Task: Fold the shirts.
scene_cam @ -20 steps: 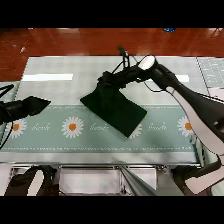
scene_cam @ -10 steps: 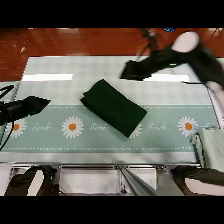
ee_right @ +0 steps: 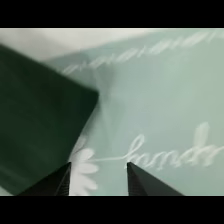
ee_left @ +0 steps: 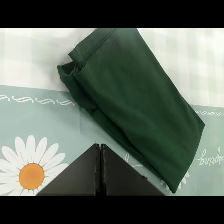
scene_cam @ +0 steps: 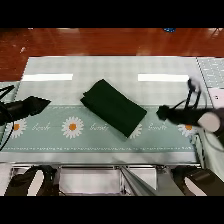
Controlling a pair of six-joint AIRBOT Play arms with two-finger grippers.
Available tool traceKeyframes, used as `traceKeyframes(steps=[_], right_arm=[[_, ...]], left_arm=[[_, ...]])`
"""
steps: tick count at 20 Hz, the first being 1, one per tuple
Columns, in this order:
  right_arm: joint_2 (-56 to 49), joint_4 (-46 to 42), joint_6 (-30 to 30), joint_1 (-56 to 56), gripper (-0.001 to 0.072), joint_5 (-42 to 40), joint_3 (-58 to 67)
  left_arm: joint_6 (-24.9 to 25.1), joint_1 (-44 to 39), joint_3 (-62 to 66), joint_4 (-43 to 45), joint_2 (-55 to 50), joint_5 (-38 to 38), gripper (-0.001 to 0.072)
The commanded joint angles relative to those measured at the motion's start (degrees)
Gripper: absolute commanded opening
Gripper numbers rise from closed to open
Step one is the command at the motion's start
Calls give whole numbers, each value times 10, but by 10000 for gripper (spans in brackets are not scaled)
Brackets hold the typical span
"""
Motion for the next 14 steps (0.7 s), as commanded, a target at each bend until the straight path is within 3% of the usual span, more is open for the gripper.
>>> traceKeyframes(steps=[1,4,9,13,14], right_arm=[[-6,180,-28,-1,409,-146,-116],[-90,314,-130,-1,409,-184,-115],[-214,582,-382,-1,409,-171,-108],[-304,606,-421,11,406,-141,-48],[-324,606,-424,19,360,-136,-23]], left_arm=[[0,1,0,0,0,-5,18],[0,0,0,0,0,-8,18],[0,1,0,0,-1,-8,18],[0,0,0,0,-2,-8,18],[0,0,0,0,-2,-8,18]])
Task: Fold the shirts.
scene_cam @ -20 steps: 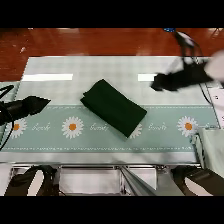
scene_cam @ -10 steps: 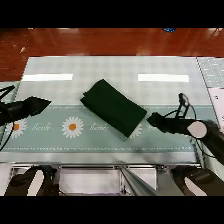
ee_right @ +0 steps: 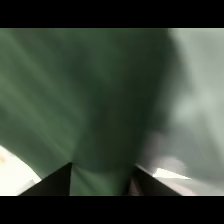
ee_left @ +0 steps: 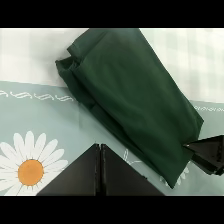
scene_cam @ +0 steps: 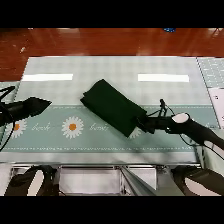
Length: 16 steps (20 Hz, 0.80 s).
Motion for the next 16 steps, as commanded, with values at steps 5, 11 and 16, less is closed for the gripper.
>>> traceKeyframes(steps=[5,11,16], right_arm=[[-84,-9,-89,42,22,56,212],[-84,-243,63,17,21,156,481],[-84,-323,92,-74,21,313,637]], left_arm=[[0,0,-1,0,0,-7,18],[0,0,-21,0,0,-8,18],[0,0,-45,0,0,-9,18]])
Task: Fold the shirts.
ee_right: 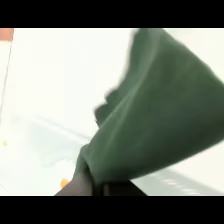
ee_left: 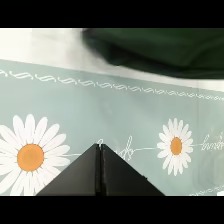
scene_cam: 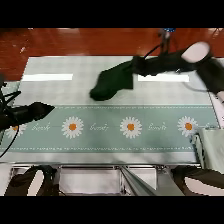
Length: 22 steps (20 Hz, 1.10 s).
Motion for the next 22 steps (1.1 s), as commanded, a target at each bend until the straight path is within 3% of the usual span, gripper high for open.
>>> traceKeyframes(steps=[1,6,12,20,22], right_arm=[[1,-70,30,-74,22,127,111],[13,-66,45,-221,21,247,201],[71,-84,50,-395,20,335,208],[131,-258,46,-527,19,491,205],[163,-288,40,-564,19,491,170]], left_arm=[[0,0,-10,-3,0,-1,18],[0,1,-10,-51,0,13,18],[0,-1,-10,-60,0,28,18],[0,-65,-10,-60,0,90,18],[0,-84,-10,-60,0,110,18]])
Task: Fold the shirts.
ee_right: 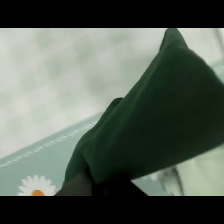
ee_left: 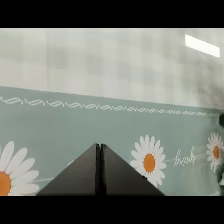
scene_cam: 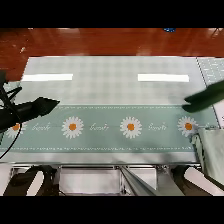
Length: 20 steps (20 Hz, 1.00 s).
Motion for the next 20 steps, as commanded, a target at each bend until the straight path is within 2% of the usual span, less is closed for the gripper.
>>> traceKeyframes(steps=[1,5,8,12,14,15,18,20], right_arm=[[50,-89,-9,-68,19,40,-52],[148,-235,-2,-166,20,40,-224],[204,-275,5,-235,21,40,-340],[236,-387,34,-243,40,42,-454],[237,-409,45,-243,387,42,-491],[237,-405,43,-243,411,38,-498],[216,-400,45,-243,411,15,-480],[179,-328,50,-243,405,-10,-431]], left_arm=[[0,-34,0,0,0,38,18],[0,-57,0,0,0,60,18],[-6,-60,0,0,0,105,18],[-10,-60,0,-2,-11,111,18],[-10,-60,0,-2,-20,113,18],[-11,-61,0,-2,-28,122,18],[-9,-60,3,-34,-69,165,18],[15,-60,37,-37,-110,169,18]])
